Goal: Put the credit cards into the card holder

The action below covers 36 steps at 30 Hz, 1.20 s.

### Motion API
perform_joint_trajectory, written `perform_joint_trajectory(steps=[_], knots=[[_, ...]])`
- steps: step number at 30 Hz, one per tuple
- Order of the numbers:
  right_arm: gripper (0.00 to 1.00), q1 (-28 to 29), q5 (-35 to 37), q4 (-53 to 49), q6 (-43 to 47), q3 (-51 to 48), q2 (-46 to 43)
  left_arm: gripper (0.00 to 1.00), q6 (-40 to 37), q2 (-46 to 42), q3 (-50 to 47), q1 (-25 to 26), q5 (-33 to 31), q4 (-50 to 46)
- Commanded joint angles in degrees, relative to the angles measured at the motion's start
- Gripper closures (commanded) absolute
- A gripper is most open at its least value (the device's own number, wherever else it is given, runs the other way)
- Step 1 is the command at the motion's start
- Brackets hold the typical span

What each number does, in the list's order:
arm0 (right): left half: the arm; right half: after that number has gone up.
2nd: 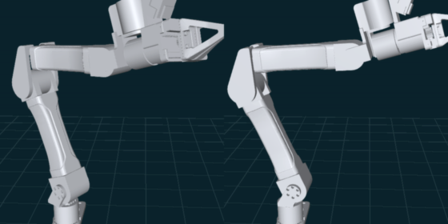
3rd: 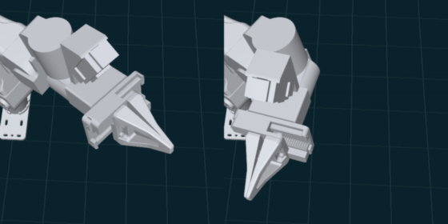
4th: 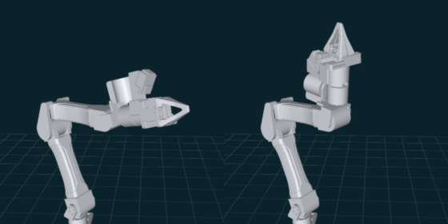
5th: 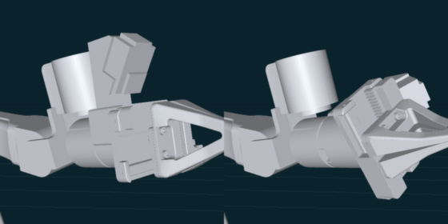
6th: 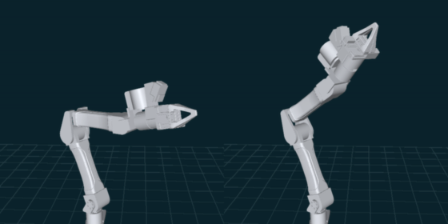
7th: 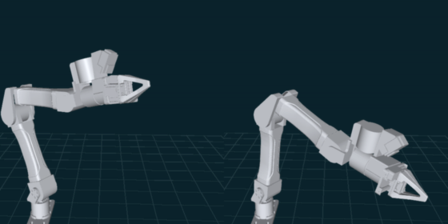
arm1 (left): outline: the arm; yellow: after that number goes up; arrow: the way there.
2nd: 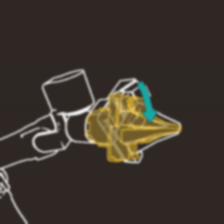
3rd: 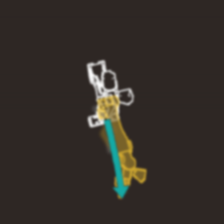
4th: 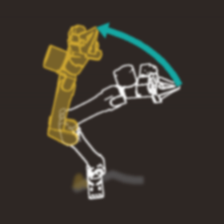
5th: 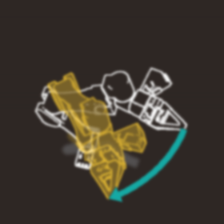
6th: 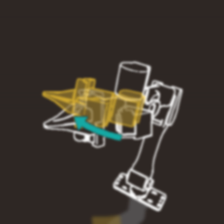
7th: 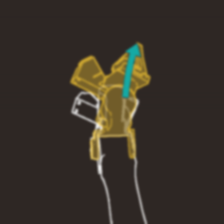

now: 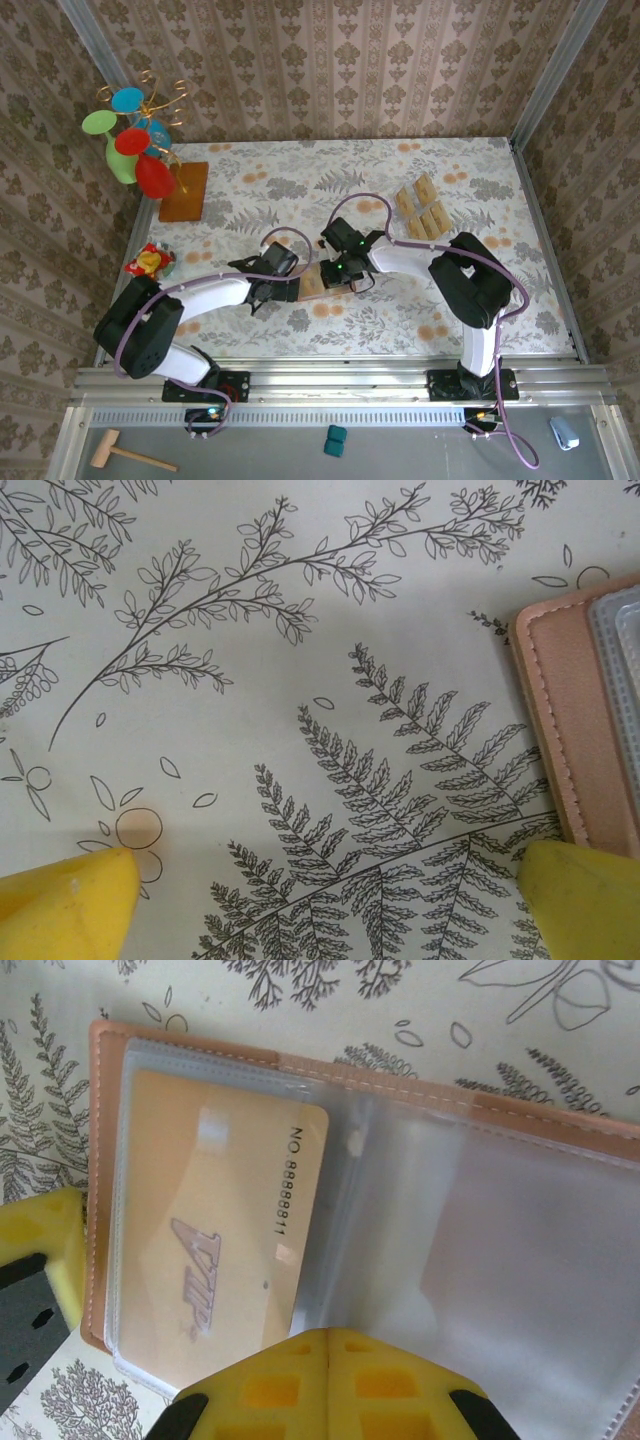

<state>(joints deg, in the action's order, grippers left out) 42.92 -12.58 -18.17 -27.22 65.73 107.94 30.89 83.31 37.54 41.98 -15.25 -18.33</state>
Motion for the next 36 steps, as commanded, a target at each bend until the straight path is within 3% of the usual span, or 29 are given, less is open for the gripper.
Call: perform_joint_trajectory(steps=[1,22,31,36], knots=[[1.0,0.9,-0.78,-1.28,-0.4,0.96,0.1,0.0,0.6,2.68,-0.41,0.19,-0.42,-0.17],[1.0,2.08,-1.04,-2.45,-0.39,3.52,1.78,0.0,0.6,2.34,-1.51,0.21,-0.31,0.92],[1.0,1.77,-0.44,-5.2,0.33,5.54,-3.35,0.0,-0.98,-2.44,-0.11,-2.53,0.49,-1.54],[0.87,0.34,0.85,-6.18,0.53,4.15,-7.76,0.0,-2.08,-8.8,-0.47,-6.46,4.88,-1.32]])
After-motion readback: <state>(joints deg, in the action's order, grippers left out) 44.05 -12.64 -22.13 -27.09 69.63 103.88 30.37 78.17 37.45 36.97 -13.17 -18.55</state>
